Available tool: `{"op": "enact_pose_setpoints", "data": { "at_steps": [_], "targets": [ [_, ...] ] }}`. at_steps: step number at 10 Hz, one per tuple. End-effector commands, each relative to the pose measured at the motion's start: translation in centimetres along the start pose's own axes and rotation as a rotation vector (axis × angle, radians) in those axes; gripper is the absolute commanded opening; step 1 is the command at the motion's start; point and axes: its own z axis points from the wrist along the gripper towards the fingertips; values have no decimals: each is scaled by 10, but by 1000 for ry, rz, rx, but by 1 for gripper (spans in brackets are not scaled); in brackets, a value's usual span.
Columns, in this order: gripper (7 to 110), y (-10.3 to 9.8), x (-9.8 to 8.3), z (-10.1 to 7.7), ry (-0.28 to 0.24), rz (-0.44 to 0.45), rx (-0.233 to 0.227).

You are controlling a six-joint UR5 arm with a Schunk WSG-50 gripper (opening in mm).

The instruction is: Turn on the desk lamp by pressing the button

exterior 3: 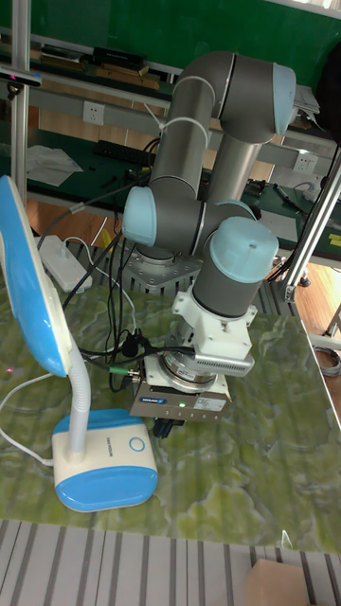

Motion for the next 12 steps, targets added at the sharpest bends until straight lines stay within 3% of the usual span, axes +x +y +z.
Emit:
{"op": "enact_pose_setpoints", "data": {
  "at_steps": [1, 3, 4, 5, 6, 7, 8, 12],
  "targets": [
    [7, 2, -6, -1, -26, 168, -9],
    [7, 2, -13, -2, -53, 177, -13],
    [7, 8, -20, -4, -78, 188, -38],
    [7, 5, -28, -9, -111, 192, -28],
    [7, 5, -22, -9, -93, 185, -20],
    [44, -1, -12, -7, -65, 150, 11],
    [44, -9, -9, -7, -58, 144, 44],
    [44, -7, 3, -3, -31, 129, 44]
  ]
}}
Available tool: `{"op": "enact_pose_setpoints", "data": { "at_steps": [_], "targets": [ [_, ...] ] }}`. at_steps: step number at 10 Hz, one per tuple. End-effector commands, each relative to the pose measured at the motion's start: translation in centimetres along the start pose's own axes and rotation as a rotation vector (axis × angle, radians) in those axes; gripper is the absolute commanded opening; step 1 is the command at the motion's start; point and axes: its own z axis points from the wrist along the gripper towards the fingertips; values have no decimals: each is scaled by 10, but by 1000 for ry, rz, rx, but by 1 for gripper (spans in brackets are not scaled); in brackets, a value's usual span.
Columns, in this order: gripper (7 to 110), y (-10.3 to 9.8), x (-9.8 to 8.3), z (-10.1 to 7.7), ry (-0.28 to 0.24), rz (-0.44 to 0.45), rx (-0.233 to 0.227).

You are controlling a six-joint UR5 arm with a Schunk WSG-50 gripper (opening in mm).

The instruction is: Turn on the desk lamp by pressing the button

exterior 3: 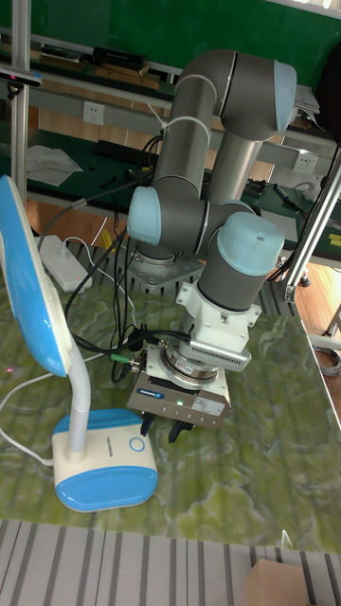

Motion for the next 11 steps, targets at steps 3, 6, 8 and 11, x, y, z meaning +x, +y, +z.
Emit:
{"op": "enact_pose_setpoints", "data": {
  "at_steps": [3, 6, 8, 11],
  "targets": [
    [66, 17, 13, -1, 13, -101, -53],
    [110, 18, 13, -3, 10, -108, -44],
    [110, 17, 10, -5, 3, -116, -32],
    [110, 30, 3, -9, -28, -112, -58]
  ]
}}
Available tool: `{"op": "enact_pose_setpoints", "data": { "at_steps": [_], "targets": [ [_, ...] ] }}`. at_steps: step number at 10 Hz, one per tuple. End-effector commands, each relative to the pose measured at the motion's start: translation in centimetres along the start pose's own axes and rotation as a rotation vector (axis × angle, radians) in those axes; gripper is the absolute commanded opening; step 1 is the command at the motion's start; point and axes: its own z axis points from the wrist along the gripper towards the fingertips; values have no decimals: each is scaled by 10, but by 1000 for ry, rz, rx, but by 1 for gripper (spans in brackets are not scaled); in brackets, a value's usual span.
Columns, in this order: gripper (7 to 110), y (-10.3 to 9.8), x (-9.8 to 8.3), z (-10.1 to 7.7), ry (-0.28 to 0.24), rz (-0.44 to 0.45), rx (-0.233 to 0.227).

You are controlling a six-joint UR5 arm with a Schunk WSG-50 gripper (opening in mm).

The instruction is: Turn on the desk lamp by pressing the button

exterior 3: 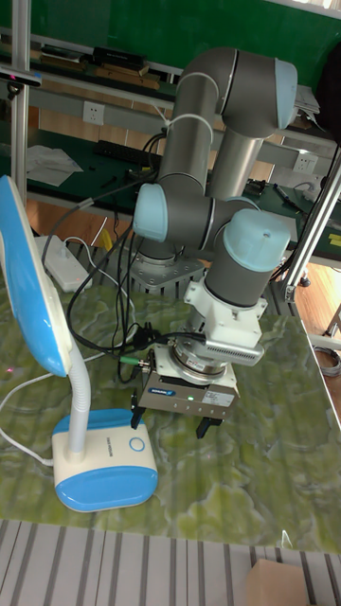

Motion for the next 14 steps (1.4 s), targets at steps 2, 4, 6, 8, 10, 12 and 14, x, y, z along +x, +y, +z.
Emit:
{"op": "enact_pose_setpoints", "data": {
  "at_steps": [2, 4, 6, 8, 10, 12, 14],
  "targets": [
    [110, 8, -16, -6, -52, -15, -10],
    [110, 9, -28, -3, -104, -37, -12],
    [110, 15, -24, -2, -90, -37, -34],
    [110, 16, -20, 1, -82, -33, -44],
    [110, 12, -17, 5, -74, -36, -40],
    [110, 8, -16, 9, -76, -40, -37],
    [110, 8, -17, 9, -81, -37, -36]
  ]
}}
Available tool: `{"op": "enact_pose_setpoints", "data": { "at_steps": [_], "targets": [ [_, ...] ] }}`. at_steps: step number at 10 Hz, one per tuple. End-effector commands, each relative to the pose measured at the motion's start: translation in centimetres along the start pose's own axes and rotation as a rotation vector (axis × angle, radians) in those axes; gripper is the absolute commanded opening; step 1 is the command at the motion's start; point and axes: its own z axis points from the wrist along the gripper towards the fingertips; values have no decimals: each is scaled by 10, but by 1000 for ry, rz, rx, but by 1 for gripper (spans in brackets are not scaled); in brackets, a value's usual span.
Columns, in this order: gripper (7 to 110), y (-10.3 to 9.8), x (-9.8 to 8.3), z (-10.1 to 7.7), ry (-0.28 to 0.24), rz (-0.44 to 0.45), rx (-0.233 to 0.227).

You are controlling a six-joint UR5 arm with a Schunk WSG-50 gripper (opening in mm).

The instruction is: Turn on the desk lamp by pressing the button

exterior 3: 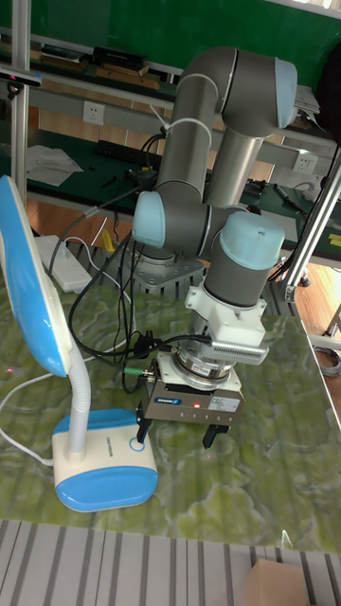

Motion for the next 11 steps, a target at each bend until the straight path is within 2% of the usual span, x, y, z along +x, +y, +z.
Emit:
{"op": "enact_pose_setpoints", "data": {
  "at_steps": [1, 3, 6, 8, 10, 11],
  "targets": [
    [110, -3, 1, 1, 1, 11, 2],
    [110, -4, 2, 1, 4, 14, 3],
    [110, 3, -1, 1, -6, 26, -24],
    [110, 1, 0, 1, -3, 23, -16],
    [110, 2, 4, 1, 13, 22, -19],
    [110, 6, 7, 1, 27, 25, -34]
  ]
}}
